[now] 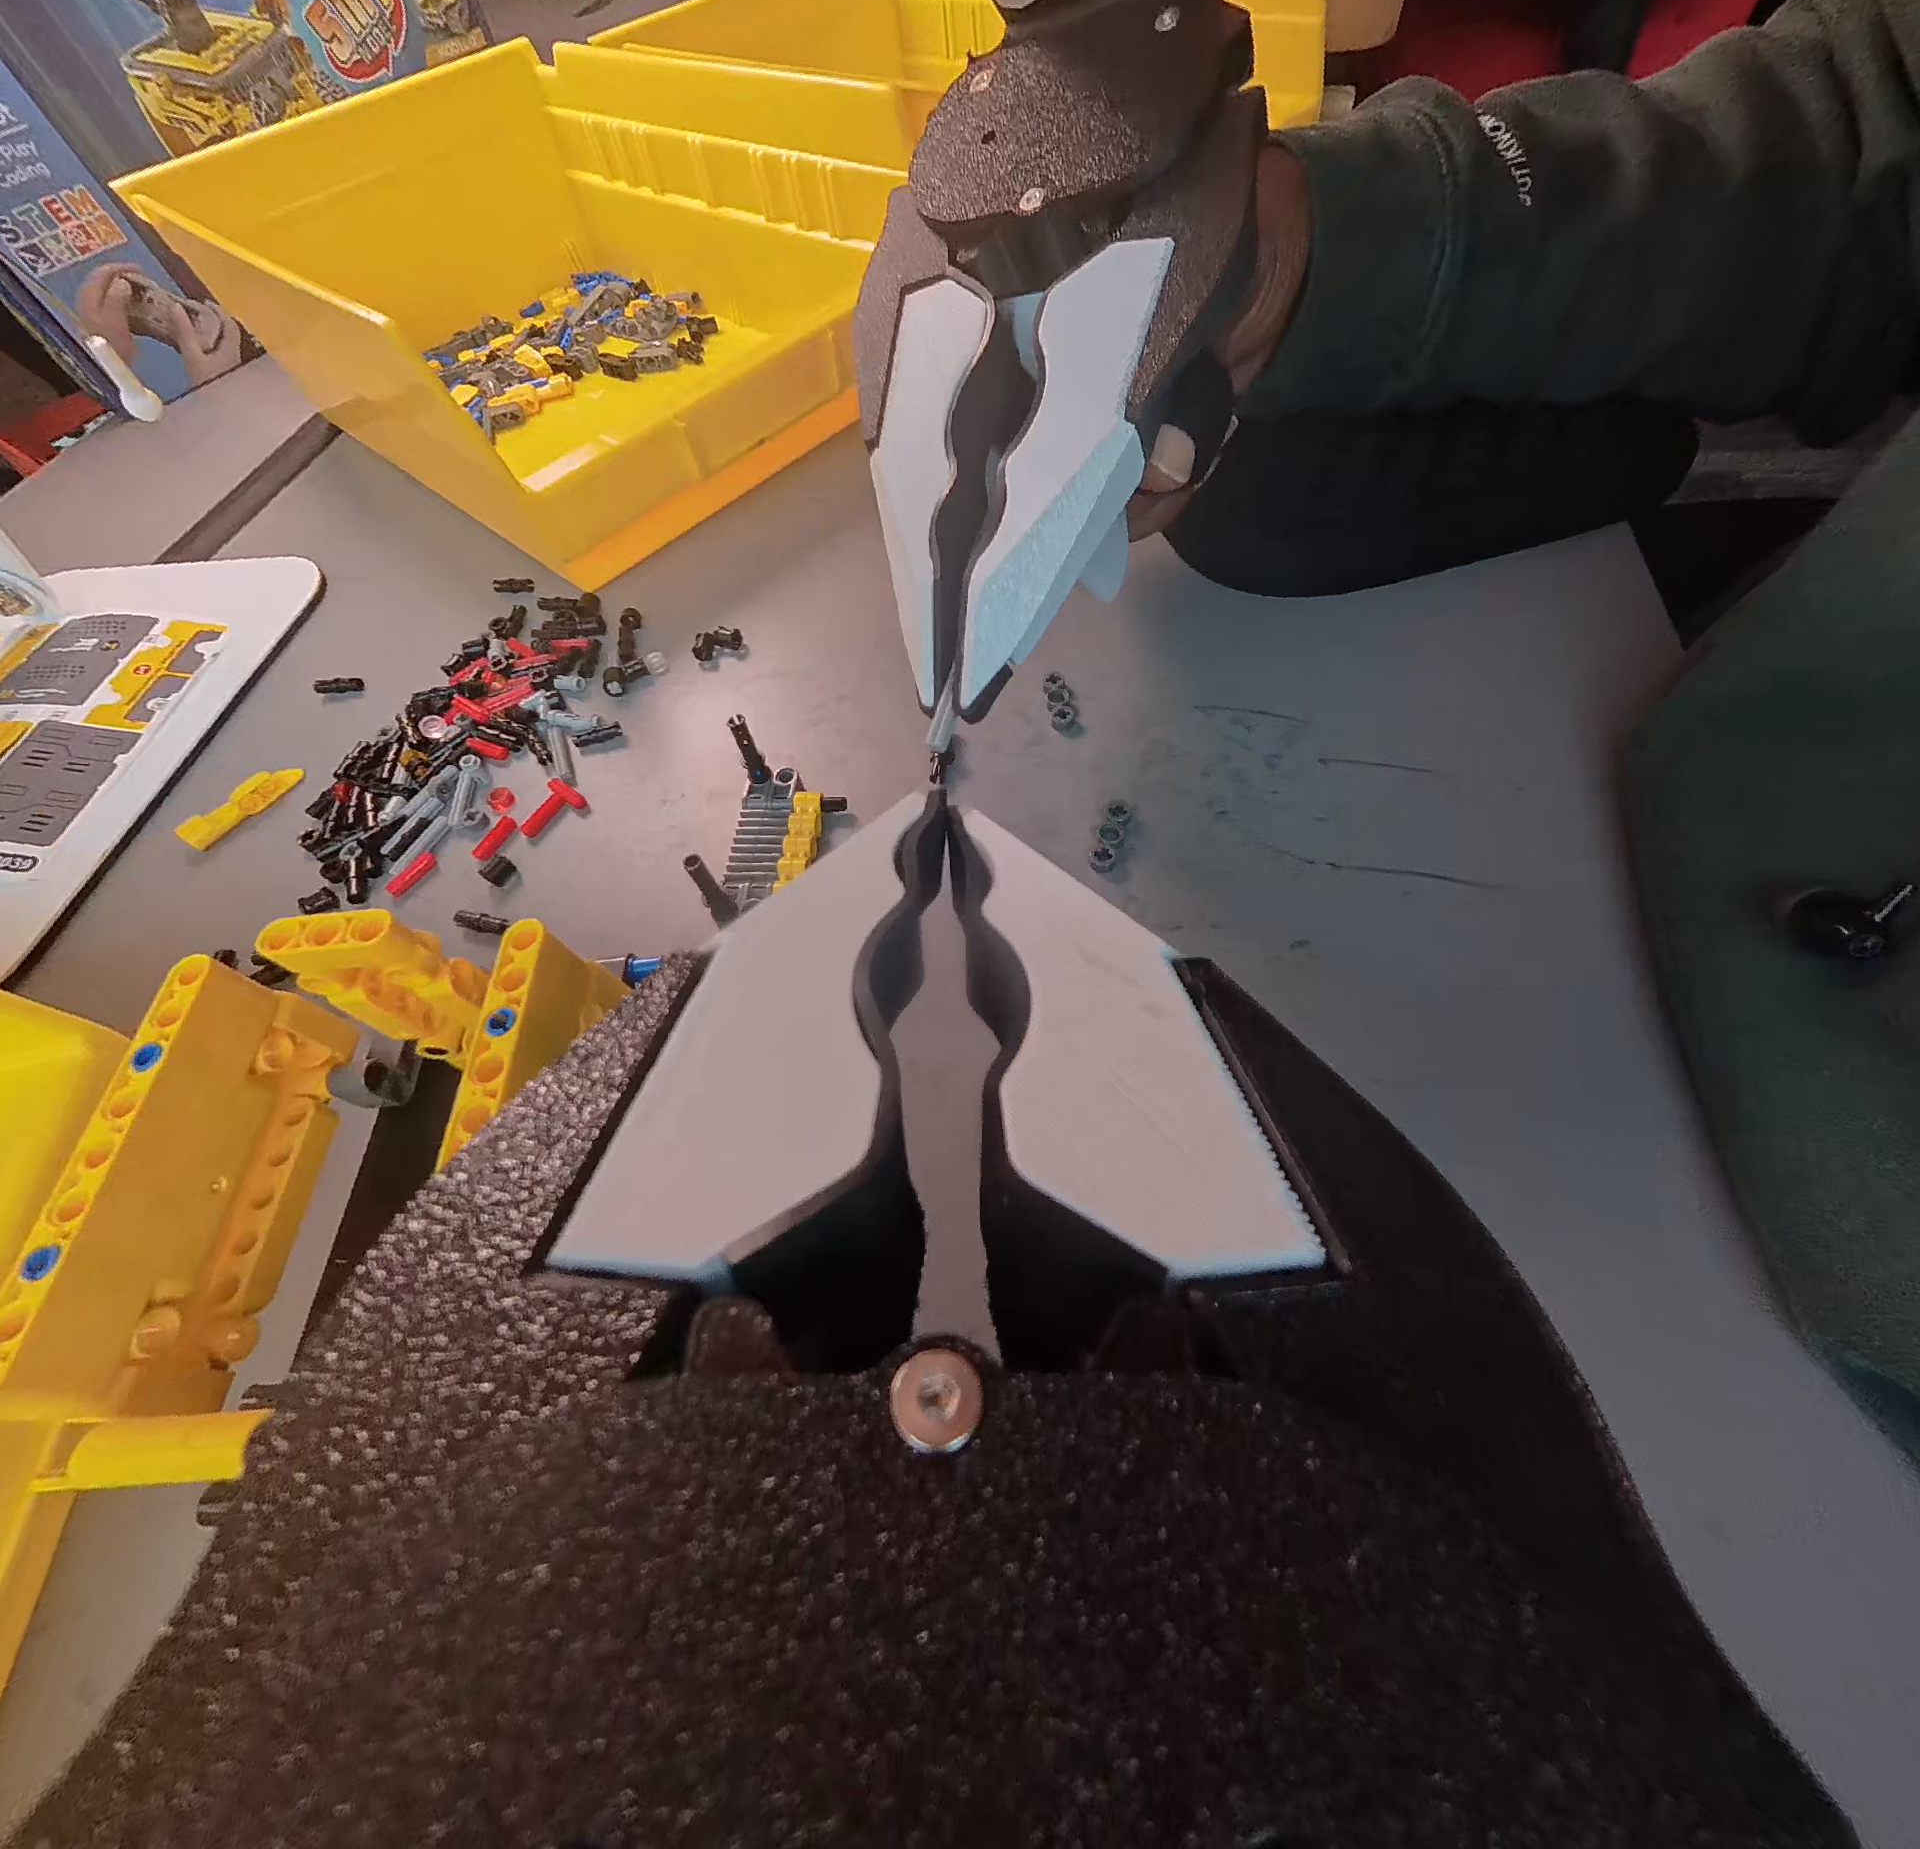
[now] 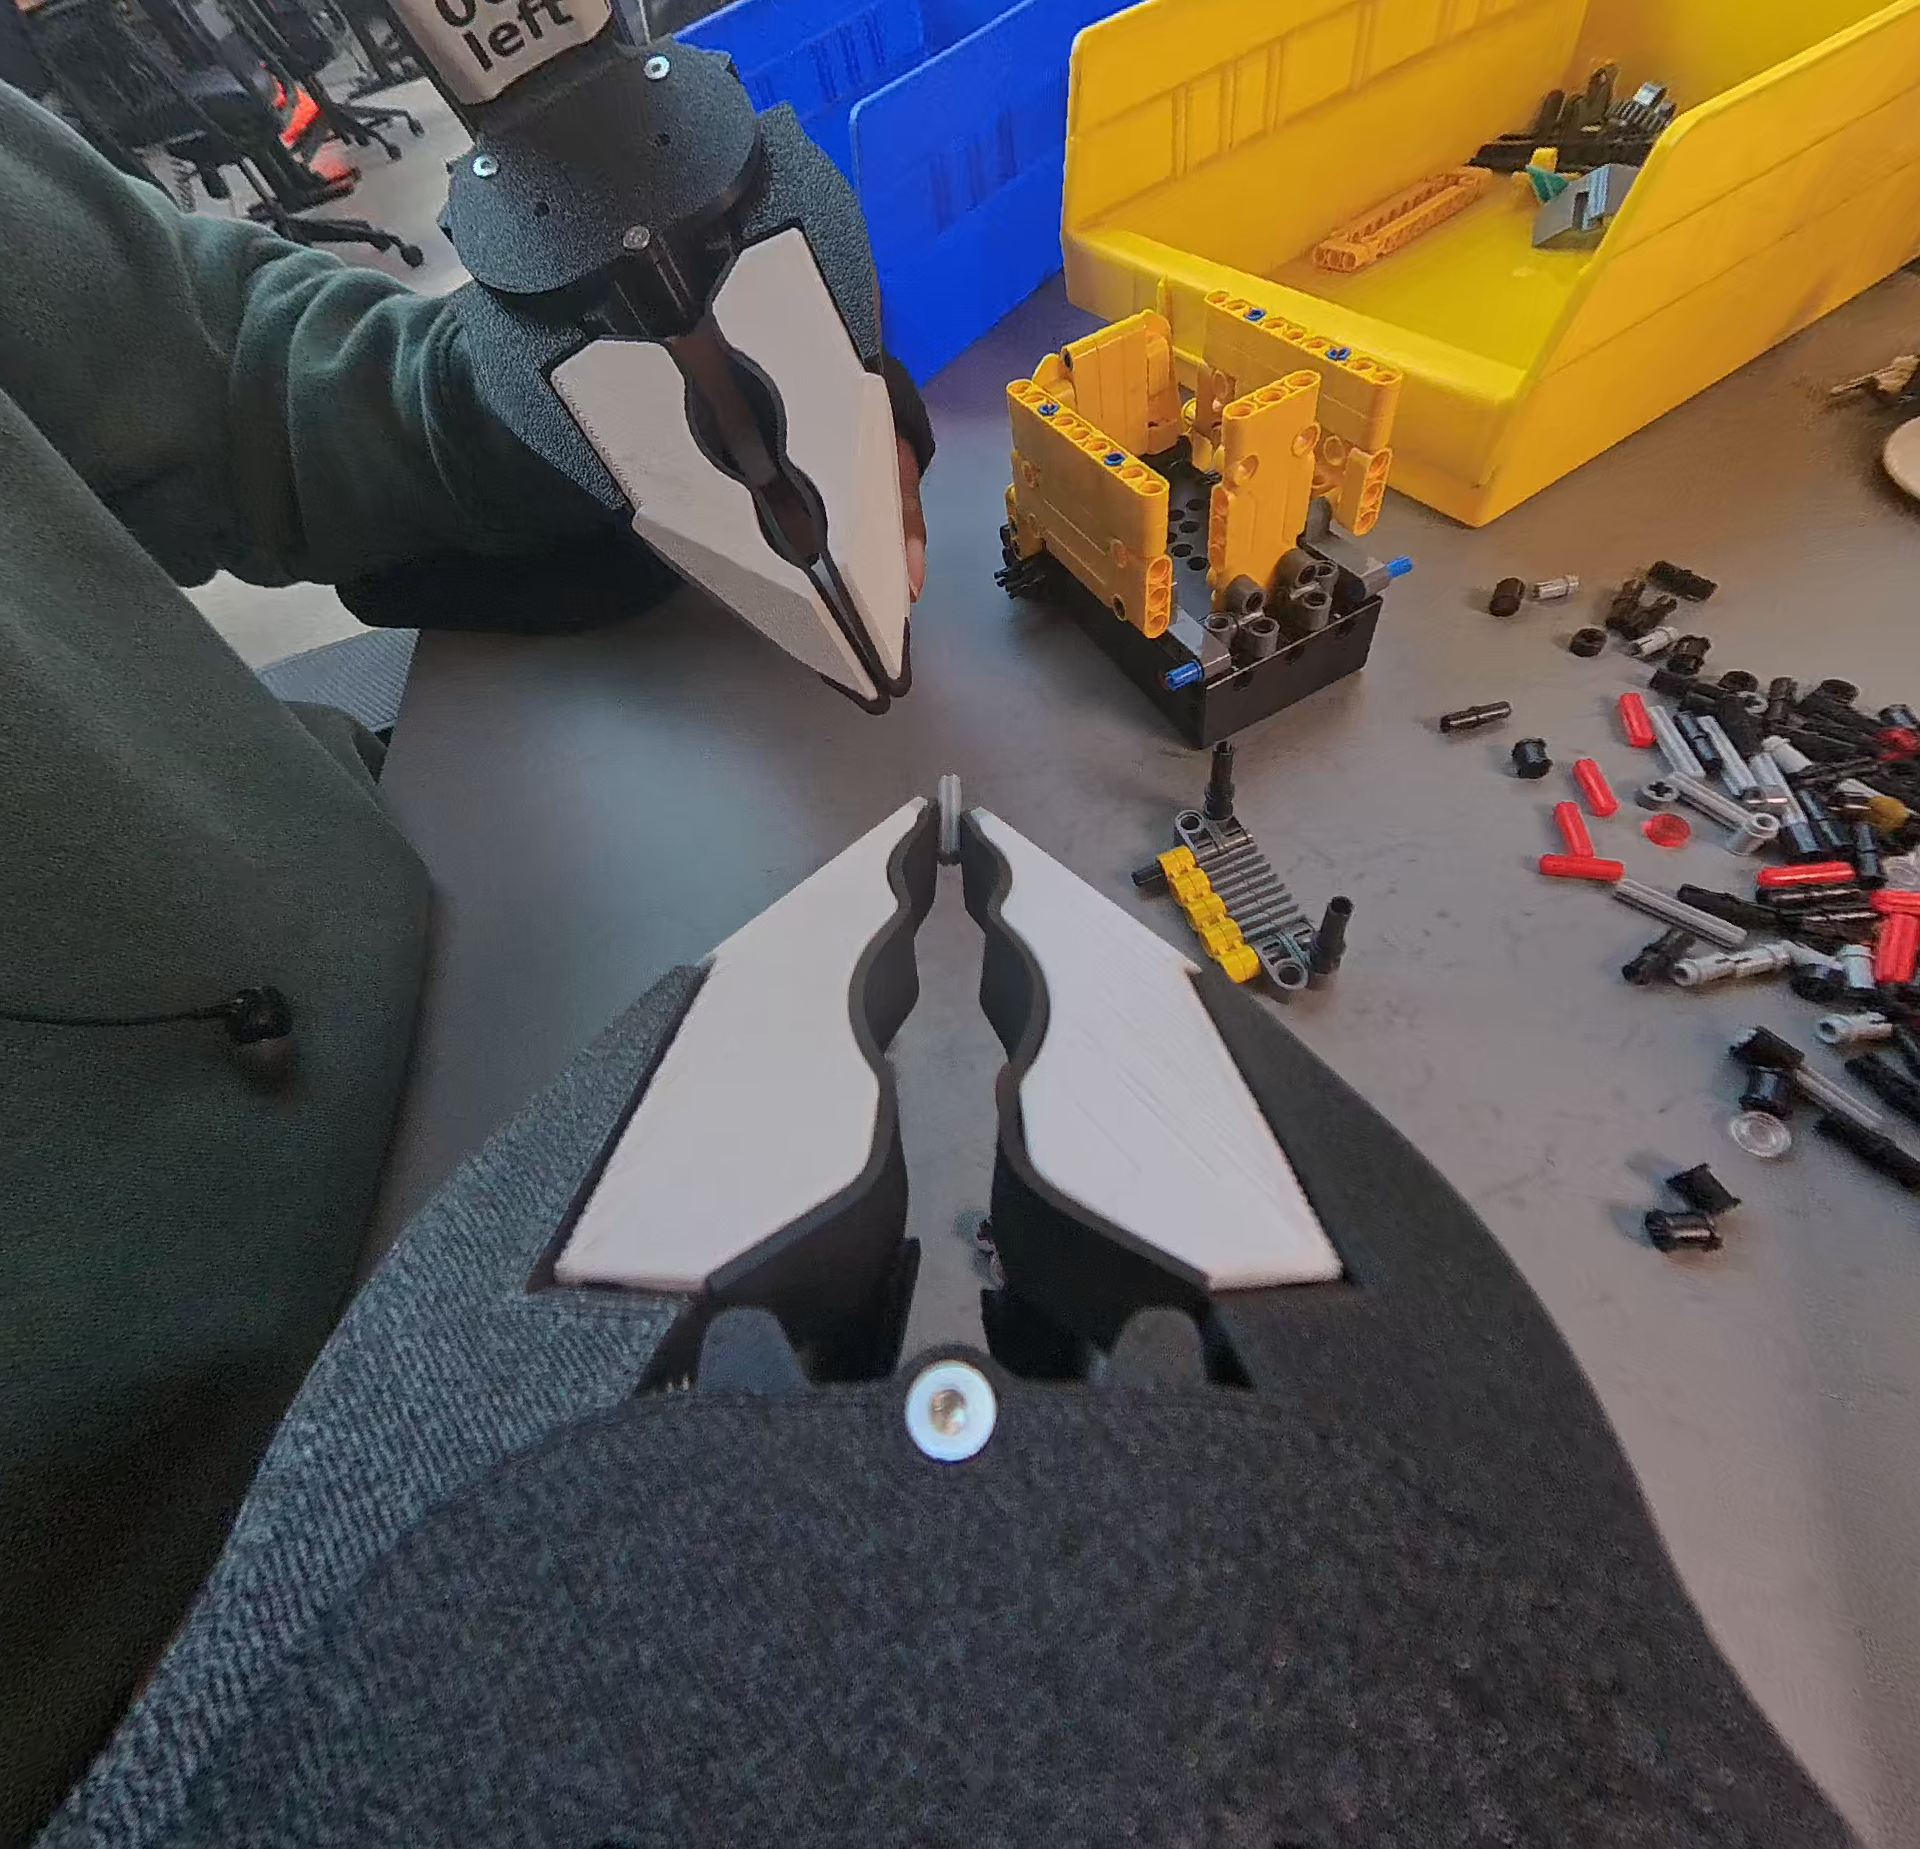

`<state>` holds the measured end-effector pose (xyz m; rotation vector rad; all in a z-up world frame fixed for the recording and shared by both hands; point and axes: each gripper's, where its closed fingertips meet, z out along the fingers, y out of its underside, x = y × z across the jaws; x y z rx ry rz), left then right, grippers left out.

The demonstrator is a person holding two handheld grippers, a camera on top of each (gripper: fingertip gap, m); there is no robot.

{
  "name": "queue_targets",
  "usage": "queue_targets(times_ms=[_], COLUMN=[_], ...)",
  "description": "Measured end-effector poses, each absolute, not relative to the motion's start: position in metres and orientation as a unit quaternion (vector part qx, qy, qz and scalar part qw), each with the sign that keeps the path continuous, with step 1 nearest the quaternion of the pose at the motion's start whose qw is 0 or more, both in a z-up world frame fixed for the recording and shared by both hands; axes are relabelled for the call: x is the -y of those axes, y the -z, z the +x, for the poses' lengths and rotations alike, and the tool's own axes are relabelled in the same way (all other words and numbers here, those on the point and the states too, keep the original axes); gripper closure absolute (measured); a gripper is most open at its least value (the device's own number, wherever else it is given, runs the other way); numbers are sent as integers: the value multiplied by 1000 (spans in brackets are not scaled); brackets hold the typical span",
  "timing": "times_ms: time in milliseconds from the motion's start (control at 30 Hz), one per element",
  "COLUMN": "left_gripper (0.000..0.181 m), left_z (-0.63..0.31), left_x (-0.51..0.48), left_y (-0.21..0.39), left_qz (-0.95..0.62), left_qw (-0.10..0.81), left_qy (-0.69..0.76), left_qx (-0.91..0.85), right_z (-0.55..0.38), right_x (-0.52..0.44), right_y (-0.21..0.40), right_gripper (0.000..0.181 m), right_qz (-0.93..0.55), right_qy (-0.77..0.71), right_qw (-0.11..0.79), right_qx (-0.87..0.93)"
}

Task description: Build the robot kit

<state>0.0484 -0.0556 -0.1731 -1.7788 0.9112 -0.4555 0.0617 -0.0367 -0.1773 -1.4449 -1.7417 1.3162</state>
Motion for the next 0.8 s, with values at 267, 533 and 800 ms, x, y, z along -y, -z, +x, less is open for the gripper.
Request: queue_targets(times_ms=[267,533,800], left_gripper=[171,157,166], left_z=[13,-32,-61], left_x=[13,-108,-179], left_y=[122,153,230], left_qz=[-754,-821,-791], left_qw=[542,335,121], left_qy=[143,-17,-114], left_qx=[-341,-463,-589], right_z=[64,76,87], right_x=[14,-2,-16], right_y=[160,130,118], right_gripper=[178,178,178], right_qz=[-546,-520,-513], right_qy=[-494,-508,-512], right_qw=[297,364,399], right_qx=[608,581,561])
